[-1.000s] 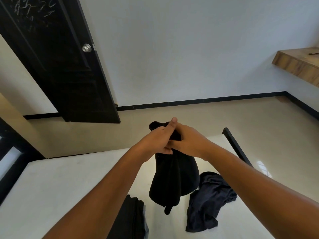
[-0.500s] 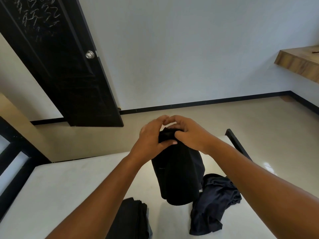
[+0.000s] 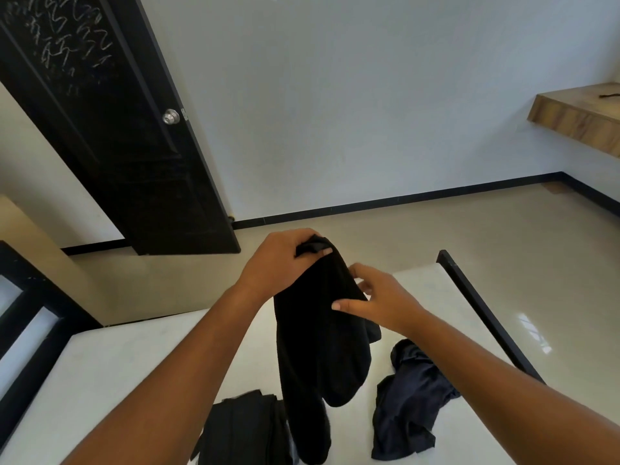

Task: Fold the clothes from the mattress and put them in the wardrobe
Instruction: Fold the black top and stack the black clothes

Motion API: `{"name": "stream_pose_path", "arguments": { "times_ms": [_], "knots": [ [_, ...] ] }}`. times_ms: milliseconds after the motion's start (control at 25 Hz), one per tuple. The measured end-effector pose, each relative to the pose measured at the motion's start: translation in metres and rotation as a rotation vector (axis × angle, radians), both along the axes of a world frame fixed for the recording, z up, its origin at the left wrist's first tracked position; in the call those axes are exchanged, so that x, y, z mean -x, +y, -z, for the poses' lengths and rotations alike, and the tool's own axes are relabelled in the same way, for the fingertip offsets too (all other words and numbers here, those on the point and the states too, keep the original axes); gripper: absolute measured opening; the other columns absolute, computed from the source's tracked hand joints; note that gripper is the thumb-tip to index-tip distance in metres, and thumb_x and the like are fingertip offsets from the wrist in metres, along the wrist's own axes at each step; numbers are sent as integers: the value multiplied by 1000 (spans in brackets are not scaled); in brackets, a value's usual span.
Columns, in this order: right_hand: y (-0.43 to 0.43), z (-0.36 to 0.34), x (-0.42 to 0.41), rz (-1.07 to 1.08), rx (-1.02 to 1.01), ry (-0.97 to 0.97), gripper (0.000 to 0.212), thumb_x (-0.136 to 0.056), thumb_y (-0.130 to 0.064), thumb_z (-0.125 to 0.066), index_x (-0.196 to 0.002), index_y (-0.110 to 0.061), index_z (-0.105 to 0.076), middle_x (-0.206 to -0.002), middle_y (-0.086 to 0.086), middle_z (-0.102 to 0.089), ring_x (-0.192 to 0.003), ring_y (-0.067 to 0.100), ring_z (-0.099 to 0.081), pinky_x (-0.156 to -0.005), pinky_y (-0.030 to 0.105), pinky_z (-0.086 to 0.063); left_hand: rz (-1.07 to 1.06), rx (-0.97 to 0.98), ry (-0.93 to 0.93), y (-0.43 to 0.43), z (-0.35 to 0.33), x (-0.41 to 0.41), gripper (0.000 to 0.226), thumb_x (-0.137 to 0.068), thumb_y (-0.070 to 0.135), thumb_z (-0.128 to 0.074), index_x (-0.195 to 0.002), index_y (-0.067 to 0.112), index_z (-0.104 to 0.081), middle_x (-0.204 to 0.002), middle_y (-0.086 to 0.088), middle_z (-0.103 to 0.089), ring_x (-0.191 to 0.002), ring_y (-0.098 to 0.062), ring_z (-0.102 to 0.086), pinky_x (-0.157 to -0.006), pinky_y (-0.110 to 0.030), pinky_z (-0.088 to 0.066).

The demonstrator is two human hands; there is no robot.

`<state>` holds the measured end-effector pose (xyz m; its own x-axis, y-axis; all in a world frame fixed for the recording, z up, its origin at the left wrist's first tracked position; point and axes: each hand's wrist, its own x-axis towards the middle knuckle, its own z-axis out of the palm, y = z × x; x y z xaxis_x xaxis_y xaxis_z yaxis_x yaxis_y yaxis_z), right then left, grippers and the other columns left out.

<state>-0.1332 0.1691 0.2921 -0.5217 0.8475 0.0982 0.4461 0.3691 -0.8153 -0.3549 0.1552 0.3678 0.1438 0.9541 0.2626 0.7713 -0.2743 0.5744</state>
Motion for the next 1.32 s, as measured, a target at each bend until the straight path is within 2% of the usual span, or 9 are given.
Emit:
{"name": "stream_pose_path", "arguments": {
  "times_ms": [200,320,400,640,760,880,1080,1200,1320],
  "knots": [
    [-17,48,6,214,35,62,52,-85,-47,-77,-113,-29,-37,-106,-9,-65,-87,12,-72,-74,38,-64,-28,10,20,-4,-15,8,23,-94,45,-68,-106,26,-73,-90,17,-70,-86,-1,-65,-78,-20,-53],
    [-23,71,9,284,-11,169,40,-87,-42,-77,-105,-29,-44,-106,-12,-64,-93,10,-69,-74,38,-63,-42,47,5,-6,-23,14,24,-94,47,-67,-104,26,-73,-89,16,-70,-86,-4,-65,-78,-22,-53],
    [-22,81,8,317,-139,169,33,-86,-44,-77,-100,-30,-51,-113,-12,-58,-103,6,-62,-83,33,-60,-60,77,-10,-7,-27,19,20,-94,46,-67,-102,29,-72,-88,17,-69,-86,-4,-64,-77,-21,-52],
    [-16,70,25,197,-145,126,57,-86,-55,-73,-135,-32,-57,-134,-16,-45,-116,-1,-51,-96,13,-48,-51,132,-51,-10,-40,23,14,-91,46,-70,-95,33,-73,-82,15,-71,-82,-7,-67,-73,-21,-53],
    [-5,62,38,204,-160,146,35,-95,-40,-67,-126,-24,-65,-126,-13,-53,-110,2,-56,-96,18,-51,-29,160,-56,-11,-45,25,7,-90,45,-71,-90,37,-71,-78,19,-70,-80,-1,-66,-69,-16,-49],
    [1,54,40,213,-145,143,17,-105,-28,-52,-111,-20,-65,-106,-7,-64,-95,5,-61,-86,26,-54,-30,177,-86,-14,-47,32,10,-89,45,-71,-91,35,-73,-79,18,-71,-81,-4,-68,-73,-22,-54],
    [5,35,22,287,-109,147,44,-100,-56,-28,-92,-21,-53,-76,1,-63,-70,15,-62,-68,34,-55,-123,190,-124,-18,-49,53,18,-90,41,-71,-98,25,-75,-88,5,-74,-88,-14,-69,-81,-31,-58],
    [11,22,13,158,-123,180,50,-92,-65,-38,-83,-20,-58,-69,0,-60,-70,15,-60,-62,26,-48,-183,171,-193,-19,-49,65,14,-90,37,-72,-98,25,-75,-90,4,-75,-90,-14,-70,-84,-31,-58],
    [13,8,11,-35,-89,68,38,-85,-60,-67,-101,-26,-62,-82,-14,-63,-76,4,-63,-64,16,-52,-208,153,-236,-20,-53,71,12,-91,33,-73,-99,24,-75,-92,2,-75,-92,-16,-70,-84,-31,-57]
  ]
}}
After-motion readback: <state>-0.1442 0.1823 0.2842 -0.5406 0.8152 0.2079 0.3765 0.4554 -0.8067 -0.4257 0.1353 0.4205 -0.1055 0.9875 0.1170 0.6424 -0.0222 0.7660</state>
